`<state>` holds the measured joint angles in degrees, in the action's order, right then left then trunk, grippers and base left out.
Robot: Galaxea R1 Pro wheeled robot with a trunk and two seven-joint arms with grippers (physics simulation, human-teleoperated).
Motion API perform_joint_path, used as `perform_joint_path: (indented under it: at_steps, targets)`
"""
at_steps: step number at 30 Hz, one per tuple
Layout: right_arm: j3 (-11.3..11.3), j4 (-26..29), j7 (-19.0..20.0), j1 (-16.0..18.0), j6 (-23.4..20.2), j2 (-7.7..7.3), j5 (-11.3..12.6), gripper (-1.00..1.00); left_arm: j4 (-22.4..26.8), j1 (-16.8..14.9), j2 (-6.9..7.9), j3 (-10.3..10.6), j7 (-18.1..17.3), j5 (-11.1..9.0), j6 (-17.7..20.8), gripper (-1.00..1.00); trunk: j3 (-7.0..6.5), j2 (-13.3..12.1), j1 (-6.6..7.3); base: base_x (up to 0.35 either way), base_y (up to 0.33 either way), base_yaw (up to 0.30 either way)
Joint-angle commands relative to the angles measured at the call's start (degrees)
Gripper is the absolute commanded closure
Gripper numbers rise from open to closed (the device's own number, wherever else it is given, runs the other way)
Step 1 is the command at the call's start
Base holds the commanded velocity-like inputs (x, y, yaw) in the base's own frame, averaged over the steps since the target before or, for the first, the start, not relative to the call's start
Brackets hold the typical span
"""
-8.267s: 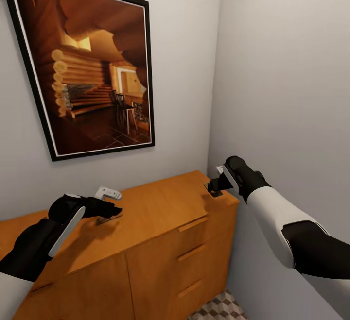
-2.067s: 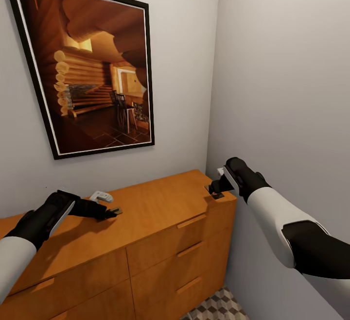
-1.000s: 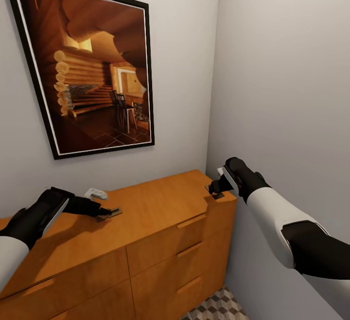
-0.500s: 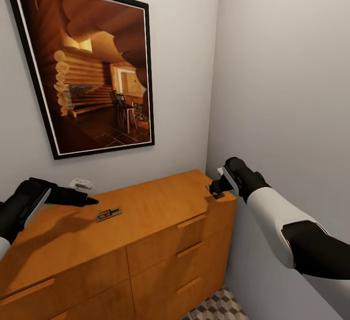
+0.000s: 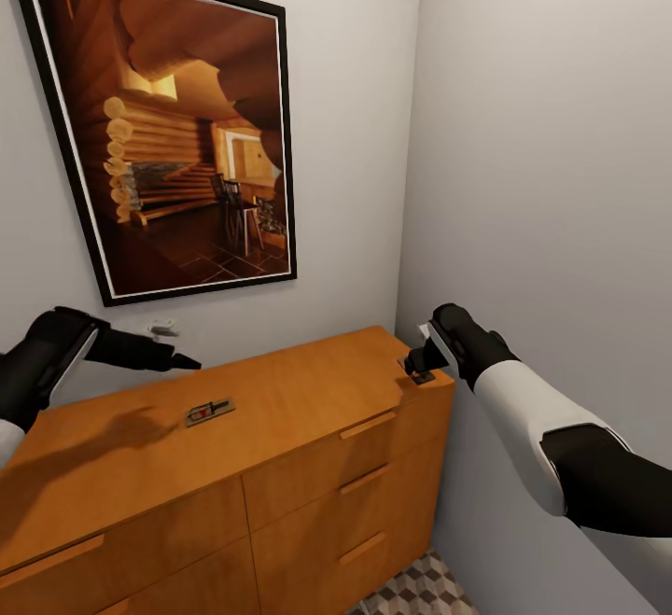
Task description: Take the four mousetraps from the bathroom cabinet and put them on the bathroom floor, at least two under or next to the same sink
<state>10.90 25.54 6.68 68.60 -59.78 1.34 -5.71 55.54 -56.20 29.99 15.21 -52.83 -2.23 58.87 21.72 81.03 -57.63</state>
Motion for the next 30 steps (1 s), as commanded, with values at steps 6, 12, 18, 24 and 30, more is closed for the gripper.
perform_joint_path:
  at_steps: [6, 12, 18, 24, 30]
  targets:
    - [0.17, -0.10, 0.61, 0.05, -0.22, -0.02, -0.38, 1.00, -0.15, -0.13, -0.17, 5.75, -0.28, -0.13, 0.37, -1.00, 0.07, 0.05, 0.00, 0.000, 0.000, 0.000]
    - [0.17, -0.21, 0.62, 0.05, -0.22, -0.08, -0.36, 1.00, -0.17, -0.14, -0.20, 7.83, -1.92, -0.11, 0.31, -1.00, 0.07, 0.05, 0.00, 0.000, 0.000, 0.000]
    - [0.17, -0.23, 0.55, 0.05, -0.22, -0.33, -0.35, 1.00, -0.23, -0.14, 0.03, 8.22, -2.60, -0.14, -0.11, -1.00, 0.07, 0.05, 0.00, 0.000, 0.000, 0.000]
    - [0.17, -0.30, 0.53, 0.06, -0.22, -0.37, -0.35, 1.00, -2.17, -0.14, -0.36, 8.41, -2.66, -0.02, -0.46, -1.00, 0.07, 0.05, 0.00, 0.000, 0.000, 0.000]
    - [0.17, -0.31, 0.49, 0.05, -0.22, -0.36, -0.35, 1.00, -3.08, -0.14, -0.55, 8.43, -2.63, 2.40, -0.58, -1.00, 0.07, 0.05, 0.00, 0.000, 0.000, 0.000]
